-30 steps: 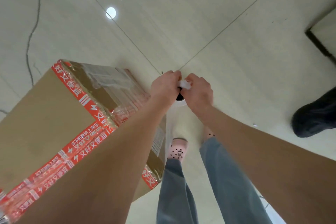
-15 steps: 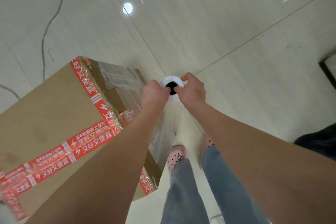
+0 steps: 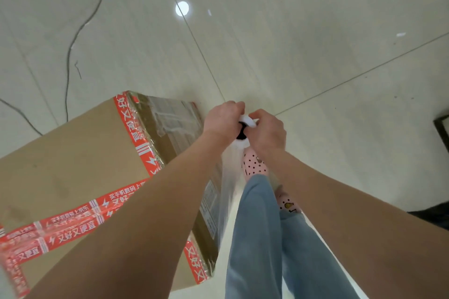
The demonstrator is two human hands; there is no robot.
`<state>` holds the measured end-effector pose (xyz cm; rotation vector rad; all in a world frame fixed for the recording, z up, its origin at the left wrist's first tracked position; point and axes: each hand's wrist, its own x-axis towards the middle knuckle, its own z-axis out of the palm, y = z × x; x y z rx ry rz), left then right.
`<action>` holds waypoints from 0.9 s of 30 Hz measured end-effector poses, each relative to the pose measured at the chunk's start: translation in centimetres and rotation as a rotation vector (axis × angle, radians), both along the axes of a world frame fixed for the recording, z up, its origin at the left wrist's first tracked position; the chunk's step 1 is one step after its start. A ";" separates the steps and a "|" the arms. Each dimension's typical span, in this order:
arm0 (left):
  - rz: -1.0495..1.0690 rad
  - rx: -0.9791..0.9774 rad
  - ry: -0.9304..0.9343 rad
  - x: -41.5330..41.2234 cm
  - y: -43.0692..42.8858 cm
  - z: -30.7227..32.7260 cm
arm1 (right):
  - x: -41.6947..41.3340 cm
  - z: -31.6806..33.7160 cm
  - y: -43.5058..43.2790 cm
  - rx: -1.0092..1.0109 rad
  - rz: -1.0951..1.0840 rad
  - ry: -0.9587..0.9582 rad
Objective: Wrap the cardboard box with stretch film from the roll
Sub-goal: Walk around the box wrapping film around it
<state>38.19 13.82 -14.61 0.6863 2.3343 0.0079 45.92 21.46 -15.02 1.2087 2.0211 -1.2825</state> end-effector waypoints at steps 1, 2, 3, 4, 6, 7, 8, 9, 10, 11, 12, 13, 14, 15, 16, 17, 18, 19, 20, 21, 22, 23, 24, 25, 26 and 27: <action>0.060 0.016 -0.009 -0.6 -0.2 -0.1 | -0.8 0.0 0.1 0.025 0.026 0.007; 0.133 0.026 -0.018 -1.2 -0.4 -0.2 | -1.7 0.1 0.1 0.047 0.054 0.013; 0.213 0.027 -0.022 -1.7 -0.7 -0.5 | -2.6 0.1 0.2 0.062 0.067 0.023; 0.295 0.024 -0.021 -2.3 -1.0 -0.6 | -3.5 0.1 0.2 0.061 0.054 0.039; 0.469 0.014 -0.014 -3.3 -1.7 -0.8 | -5.1 0.1 -0.1 0.027 0.001 0.076; 0.567 0.015 -0.013 -3.8 -2.1 -0.8 | -5.7 0.0 -0.3 0.006 -0.006 0.082; 0.661 0.018 -0.016 -4.1 -2.5 -0.7 | -6.3 -0.1 -0.6 -0.013 0.000 0.068; 0.736 0.013 -0.025 -4.5 -2.9 -0.6 | -6.8 -0.2 -0.9 -0.033 0.004 0.047; 0.783 0.002 -0.039 -4.7 -3.3 -0.5 | -7.2 -0.2 -1.1 -0.049 0.001 0.032; 0.796 -0.010 -0.063 -5.0 -3.6 -0.6 | -7.6 -0.3 -1.3 -0.055 -0.010 0.027; 0.778 -0.021 -0.090 -5.4 -3.7 -0.6 | -8.0 -0.3 -1.3 -0.053 -0.020 0.027; 0.732 -0.032 -0.111 -5.7 -3.8 -0.6 | -8.4 -0.3 -1.3 -0.045 -0.022 0.024; 0.661 -0.043 -0.116 -6.1 -3.8 -0.4 | -8.7 -0.2 -1.2 -0.038 -0.010 0.017; 0.562 -0.042 -0.098 -6.6 -3.7 -0.3 | -8.9 -0.1 -1.2 -0.035 0.009 0.012; 0.444 -0.026 -0.070 -7.0 -3.5 -0.3 | -9.2 0.0 -1.1 -0.035 0.031 0.008; 0.323 -0.005 -0.041 -7.5 -3.3 -0.2 | -9.4 0.0 -1.1 -0.033 0.055 0.004; 0.217 0.012 -0.018 -7.9 -3.0 -0.2 | -9.6 0.1 -1.2 -0.028 0.080 0.002; 0.131 0.016 -0.004 -8.2 -2.7 -0.2 | -9.8 0.1 -1.3 -0.019 0.105 0.000; 0.065 0.015 0.007 -8.5 -2.5 -0.2 | -10.0 0.1 -1.3 -0.010 0.120 -0.001; 0.020 0.011 0.018 -8.8 -2.4 -0.2 | -10.2 0.1 -1.3 -0.005 0.121 -0.002; -0.001 0.009 0.028 -9.1 -2.2 -0.2 | -10.4 0.1 -1.2 -0.002 0.112 -0.002; -0.002 0.008 0.034 -9.3 -2.1 -0.1 | -10.6 0.0 -1.2 0.000 0.100 -0.003; 0.008 0.011 0.036 -9.5 -2.0 -0.1 | -10.8 0.0 -1.2 0.006 0.093 -0.004; 0.028 0.014 0.033 -9.7 -2.0 -0.2 | -10.9 0.0 -1.3 0.015 0.095 -0.007; 0.060 0.017 0.028 -9.8 -1.9 -0.2 | -11.1 0.0 -1.4 0.028 0.107 -0.013; 0.109 0.021 0.025 -9.8 -2.0 -0.3 | -11.3 0.0 -1.5 0.042 0.122 -0.020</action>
